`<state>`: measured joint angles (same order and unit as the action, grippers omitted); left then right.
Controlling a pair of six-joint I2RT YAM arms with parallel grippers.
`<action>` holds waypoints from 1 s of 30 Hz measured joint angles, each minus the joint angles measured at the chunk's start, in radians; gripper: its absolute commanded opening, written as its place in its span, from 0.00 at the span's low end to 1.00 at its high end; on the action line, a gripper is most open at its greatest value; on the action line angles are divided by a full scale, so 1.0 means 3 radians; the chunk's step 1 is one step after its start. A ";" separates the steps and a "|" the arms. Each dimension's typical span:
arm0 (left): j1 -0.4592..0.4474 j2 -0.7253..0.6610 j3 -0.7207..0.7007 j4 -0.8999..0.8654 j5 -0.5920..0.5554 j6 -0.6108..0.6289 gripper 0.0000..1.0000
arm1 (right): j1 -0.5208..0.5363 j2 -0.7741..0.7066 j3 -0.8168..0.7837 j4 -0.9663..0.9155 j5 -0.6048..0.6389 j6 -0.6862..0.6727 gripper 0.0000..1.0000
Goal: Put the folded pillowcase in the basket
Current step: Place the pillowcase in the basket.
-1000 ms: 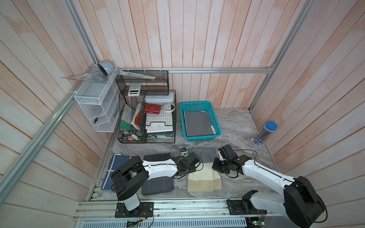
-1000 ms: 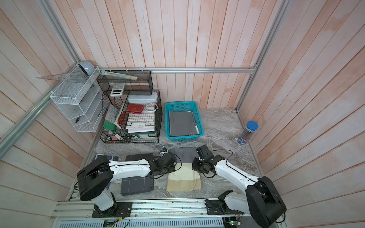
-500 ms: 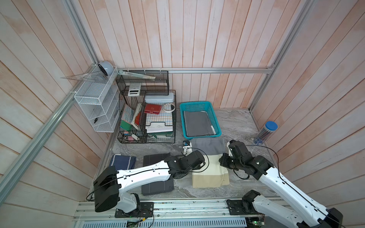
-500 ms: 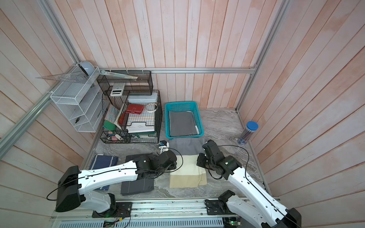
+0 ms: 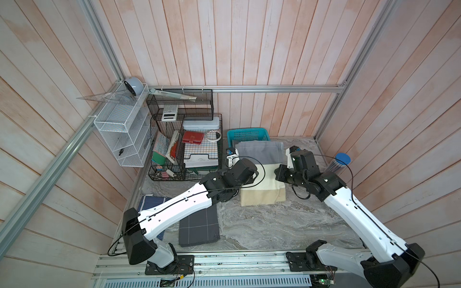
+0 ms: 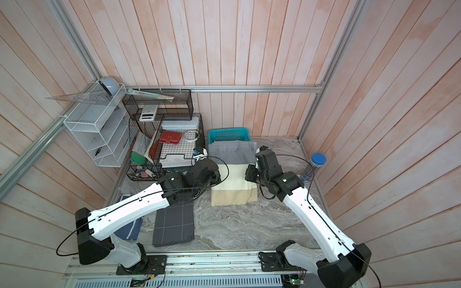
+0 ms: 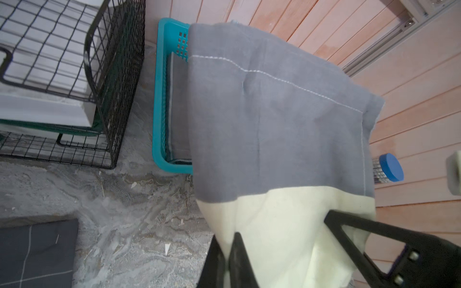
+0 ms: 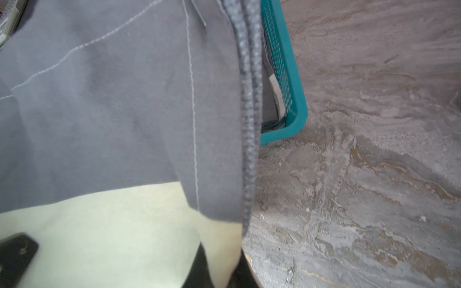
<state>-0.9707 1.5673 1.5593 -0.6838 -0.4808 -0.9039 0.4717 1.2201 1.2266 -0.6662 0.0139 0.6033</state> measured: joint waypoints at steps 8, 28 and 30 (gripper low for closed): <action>0.0431 0.0910 0.1074 -0.0285 0.0018 0.0308 0.00 | -0.0362 0.0968 0.0729 0.0182 -0.0224 -0.0172 0.00; 0.1022 0.2455 0.2664 -0.0703 0.0206 0.0572 0.00 | -0.0558 0.2726 0.2195 0.0064 -0.0376 -0.0423 0.00; 0.1039 0.2527 0.2670 -0.0711 0.0219 0.0573 0.00 | -0.0558 0.2803 0.2227 0.0051 -0.0376 -0.0445 0.00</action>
<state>-0.6590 2.3253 2.3604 -0.8970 -0.4152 -0.7319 0.3042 2.0609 1.8946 -0.6510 -0.0990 0.4698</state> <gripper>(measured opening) 0.076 0.098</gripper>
